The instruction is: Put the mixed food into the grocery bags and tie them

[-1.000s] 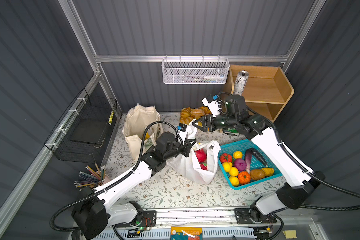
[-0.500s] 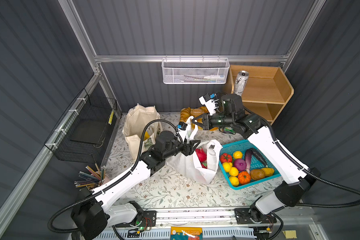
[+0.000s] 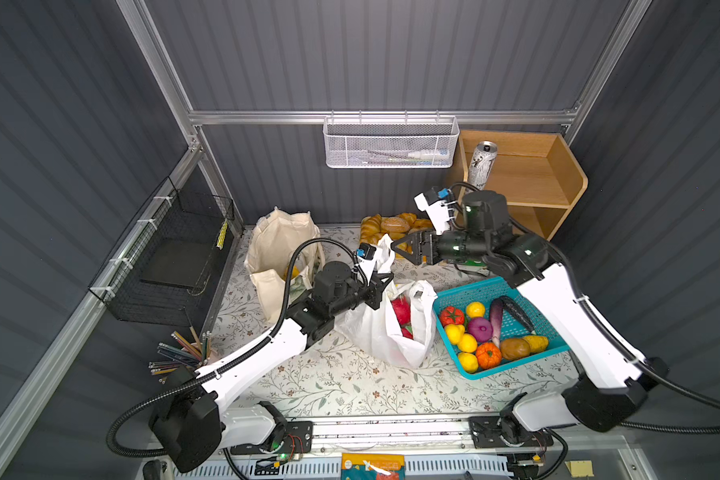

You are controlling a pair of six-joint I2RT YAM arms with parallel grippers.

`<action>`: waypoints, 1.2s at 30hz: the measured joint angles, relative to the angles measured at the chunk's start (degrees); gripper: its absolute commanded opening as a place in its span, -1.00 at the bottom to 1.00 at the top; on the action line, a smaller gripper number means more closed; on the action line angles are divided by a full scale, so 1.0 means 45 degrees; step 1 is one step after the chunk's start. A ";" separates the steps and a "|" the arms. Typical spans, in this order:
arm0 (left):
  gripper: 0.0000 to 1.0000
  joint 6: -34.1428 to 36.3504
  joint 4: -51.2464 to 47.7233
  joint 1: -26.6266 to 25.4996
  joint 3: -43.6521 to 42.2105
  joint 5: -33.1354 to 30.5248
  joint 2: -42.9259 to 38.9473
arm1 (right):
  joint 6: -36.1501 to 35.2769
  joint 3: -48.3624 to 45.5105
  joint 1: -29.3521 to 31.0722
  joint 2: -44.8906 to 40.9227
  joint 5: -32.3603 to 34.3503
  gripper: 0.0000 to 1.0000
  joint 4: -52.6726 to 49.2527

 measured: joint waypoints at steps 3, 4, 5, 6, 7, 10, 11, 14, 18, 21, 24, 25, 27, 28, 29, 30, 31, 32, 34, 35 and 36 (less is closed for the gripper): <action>-1.00 -0.0029 -0.0180 0.0000 -0.0029 -0.0102 -0.0199 | 0.0126 -0.1020 0.0063 -0.1914 0.0719 0.70 -0.0515; -1.00 -0.0029 -0.0209 0.0000 -0.0029 -0.0107 -0.0248 | 0.0185 -0.1389 0.0151 -0.2482 0.0933 0.73 -0.0685; -1.00 -0.0029 -0.0233 0.0000 -0.0029 -0.0112 -0.0267 | 0.0267 -0.1773 0.0291 -0.2968 0.1156 0.76 -0.0894; -1.00 -0.0029 -0.0262 0.0005 -0.0029 -0.0117 -0.0267 | 0.0316 -0.2084 0.0461 -0.3322 0.1311 0.77 -0.1044; -1.00 -0.0024 -0.0330 0.0000 -0.0029 -0.0136 -0.0267 | 0.0369 -0.2443 0.0685 -0.3667 0.1501 0.78 -0.1268; -1.00 -0.0024 -0.0505 0.0000 -0.0029 -0.0151 -0.0257 | 0.0607 -0.3240 0.1375 -0.4090 0.2021 0.79 -0.1860; -1.00 -0.0024 -0.0525 0.0000 -0.0029 -0.0146 -0.0253 | 0.0656 -0.3439 0.1564 -0.4109 0.2200 0.77 -0.2006; -1.00 -0.0024 -0.0559 0.0000 -0.0029 -0.0146 -0.0204 | 0.0787 -0.3793 0.1870 -0.3793 0.2652 0.62 -0.2331; -1.00 -0.0024 -0.0563 0.0005 -0.0024 -0.0141 -0.0087 | 0.0704 -0.3619 0.1899 -0.3021 0.2890 -0.58 -0.2336; -1.00 0.0000 -0.0695 0.0005 -0.0010 -0.0078 -0.0063 | 0.0447 -0.2851 0.1899 -0.2205 0.3196 -1.00 -0.2404; -1.00 0.0189 -0.1137 0.0102 0.0204 0.0306 -0.0049 | -0.0291 -0.1122 0.1836 -0.1146 0.3716 -1.00 -0.2880; -1.00 0.0277 -0.1355 0.0165 0.0364 0.0559 -0.0039 | -0.0714 -0.0437 0.1807 -0.0753 0.3959 -1.00 -0.2987; -1.00 0.0481 -0.1744 0.0316 0.0651 0.1137 -0.0034 | -0.1554 0.0578 0.1787 -0.0151 0.4357 -1.00 -0.3211; -1.00 0.0578 -0.1996 0.0413 0.0821 0.1447 -0.0034 | -0.2079 0.0957 0.1783 0.0121 0.4498 -1.00 -0.3264; -1.00 0.0665 -0.2220 0.0515 0.0976 0.1753 -0.0015 | -0.2550 0.1117 0.1763 0.0301 0.4551 -1.00 -0.3245; -1.00 0.0719 -0.2370 0.0602 0.1088 0.2021 0.0015 | -0.2914 0.1156 0.1758 0.0398 0.4556 -1.00 -0.3245; -1.00 0.0801 -0.2618 0.0709 0.1253 0.2297 0.0068 | -0.3308 0.1161 0.1744 0.0486 0.4522 -1.00 -0.3264; -1.00 0.0855 -0.2856 0.0801 0.1433 0.2545 0.0146 | -0.3604 0.1175 0.1744 0.0563 0.4420 -1.00 -0.3269; -1.00 0.0947 -0.3177 0.0952 0.1724 0.2875 0.0301 | -0.4124 0.1190 0.1744 0.0670 0.4075 -1.00 -0.3269; -1.00 0.1005 -0.3351 0.1020 0.1865 0.3026 0.0379 | -0.4342 0.1190 0.1744 0.0675 0.3871 -1.00 -0.3269; -1.00 0.1049 -0.3473 0.1078 0.1972 0.3172 0.0452 | -0.4532 0.1190 0.1744 0.0675 0.3653 -1.00 -0.3283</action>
